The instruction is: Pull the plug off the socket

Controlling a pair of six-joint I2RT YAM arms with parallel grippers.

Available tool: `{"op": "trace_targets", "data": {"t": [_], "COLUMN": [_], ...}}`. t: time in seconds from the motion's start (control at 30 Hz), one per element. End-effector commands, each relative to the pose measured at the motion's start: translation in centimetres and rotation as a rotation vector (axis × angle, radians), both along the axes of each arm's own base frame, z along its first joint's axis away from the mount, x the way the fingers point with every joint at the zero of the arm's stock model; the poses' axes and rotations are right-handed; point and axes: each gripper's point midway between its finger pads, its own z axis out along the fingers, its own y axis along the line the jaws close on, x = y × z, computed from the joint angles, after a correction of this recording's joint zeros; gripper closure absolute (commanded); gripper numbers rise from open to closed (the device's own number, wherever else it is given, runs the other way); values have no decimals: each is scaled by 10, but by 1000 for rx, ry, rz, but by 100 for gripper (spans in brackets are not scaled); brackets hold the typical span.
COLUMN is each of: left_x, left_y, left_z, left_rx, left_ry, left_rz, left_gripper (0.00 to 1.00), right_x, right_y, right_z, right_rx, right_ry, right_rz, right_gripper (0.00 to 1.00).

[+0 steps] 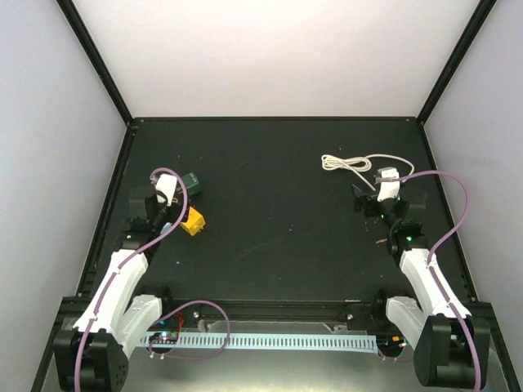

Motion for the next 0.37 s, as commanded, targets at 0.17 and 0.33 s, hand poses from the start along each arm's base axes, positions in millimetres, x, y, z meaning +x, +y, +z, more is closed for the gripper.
{"op": "trace_targets", "data": {"t": [0.17,0.33], "left_x": [9,10], "left_y": [4,6], "left_z": [18,20], "left_rx": [-13,-12], "left_ry": [-88,-102], "left_rz": [31,38], "left_gripper": [1,1], "right_x": [7,8], "right_y": [1,2], "right_z": [8,6], "right_rx": [3,10], "right_ry": [-47,-46], "right_rz": [0,7], "right_gripper": [0,0]}}
